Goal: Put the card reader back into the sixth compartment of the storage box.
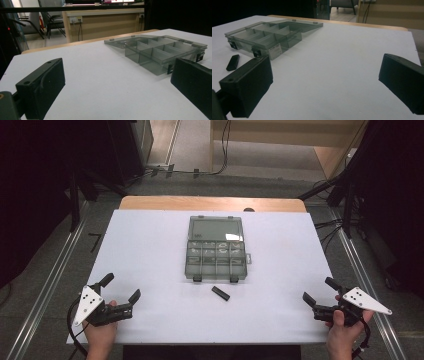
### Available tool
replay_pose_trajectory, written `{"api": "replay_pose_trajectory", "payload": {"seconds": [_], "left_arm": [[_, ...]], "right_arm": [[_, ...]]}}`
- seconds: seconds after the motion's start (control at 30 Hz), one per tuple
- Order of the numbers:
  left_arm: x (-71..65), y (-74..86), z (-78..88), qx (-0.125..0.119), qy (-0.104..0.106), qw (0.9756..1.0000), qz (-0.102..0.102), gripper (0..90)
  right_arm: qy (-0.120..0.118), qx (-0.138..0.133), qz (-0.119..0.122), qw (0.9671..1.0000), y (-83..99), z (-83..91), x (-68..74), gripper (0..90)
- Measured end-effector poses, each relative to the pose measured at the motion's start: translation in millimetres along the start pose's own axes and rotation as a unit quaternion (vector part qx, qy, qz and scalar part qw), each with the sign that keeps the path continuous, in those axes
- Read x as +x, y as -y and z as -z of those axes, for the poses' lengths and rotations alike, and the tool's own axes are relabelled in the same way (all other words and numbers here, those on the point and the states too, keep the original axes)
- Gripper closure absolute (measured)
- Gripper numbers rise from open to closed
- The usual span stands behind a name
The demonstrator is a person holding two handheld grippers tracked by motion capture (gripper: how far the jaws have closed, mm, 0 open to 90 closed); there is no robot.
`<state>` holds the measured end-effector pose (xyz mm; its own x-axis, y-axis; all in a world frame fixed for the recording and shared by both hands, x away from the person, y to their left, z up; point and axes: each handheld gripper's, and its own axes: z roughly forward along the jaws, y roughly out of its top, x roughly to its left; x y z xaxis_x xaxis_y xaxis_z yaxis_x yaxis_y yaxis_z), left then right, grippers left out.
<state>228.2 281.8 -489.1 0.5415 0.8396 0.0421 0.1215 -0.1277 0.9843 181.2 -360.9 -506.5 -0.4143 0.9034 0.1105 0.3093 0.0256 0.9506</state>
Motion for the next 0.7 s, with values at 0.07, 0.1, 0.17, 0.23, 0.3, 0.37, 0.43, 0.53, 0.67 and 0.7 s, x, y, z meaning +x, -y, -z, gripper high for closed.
{"api": "replay_pose_trajectory", "payload": {"seconds": [0.07,0.1,0.17,0.23,0.3,0.37,0.43,0.53,0.67,0.7], "left_arm": [[-0.1,0.1,-0.1,0.0,0.0,1.0,0.001,0.0],[-0.6,0.1,-0.2,0.0,-0.002,1.0,0.0,0.0],[-0.8,0.0,-0.4,0.001,-0.002,1.0,-0.001,0.0],[-0.7,0.0,-0.3,0.001,-0.002,1.0,-0.002,0.0],[-0.5,0.1,-0.3,0.0,-0.002,1.0,0.0,0.0],[-0.1,0.1,-0.2,0.0,-0.001,1.0,0.0,0.0],[-0.2,0.1,-0.3,0.0,-0.001,1.0,0.0,0.0],[-0.5,0.2,-0.4,0.0,-0.003,1.0,0.001,0.0],[0.0,0.2,-0.1,0.0,0.001,1.0,-0.001,0.0],[0.1,0.2,-0.1,-0.001,0.002,1.0,0.0,0.0]], "right_arm": [[-0.006,0.004,0.0,1.0,-0.3,-2.3,0.2,0.0],[-0.008,0.007,-0.003,0.9999,-0.7,-2.6,1.1,0.0],[-0.008,0.01,0.003,0.9999,-1.5,-3.0,2.7,0.0],[-0.008,0.011,0.005,0.9999,-1.9,-3.1,3.8,0.0],[-0.01,0.017,0.005,0.9998,-4.1,-4.0,6.4,0.0],[-0.017,0.017,0.005,0.9997,-6.5,-5.5,7.6,0.0],[-0.02,0.021,0.008,0.9996,-9.9,-7.4,9.7,0.0],[-0.023,0.027,0.01,0.9993,-13.3,-9.2,12.8,0.0],[-0.04,0.045,0.022,0.9979,-19.9,-16.6,19.4,0.0],[-0.043,0.047,0.024,0.9977,-21.3,-18.4,20.5,0.0]]}}
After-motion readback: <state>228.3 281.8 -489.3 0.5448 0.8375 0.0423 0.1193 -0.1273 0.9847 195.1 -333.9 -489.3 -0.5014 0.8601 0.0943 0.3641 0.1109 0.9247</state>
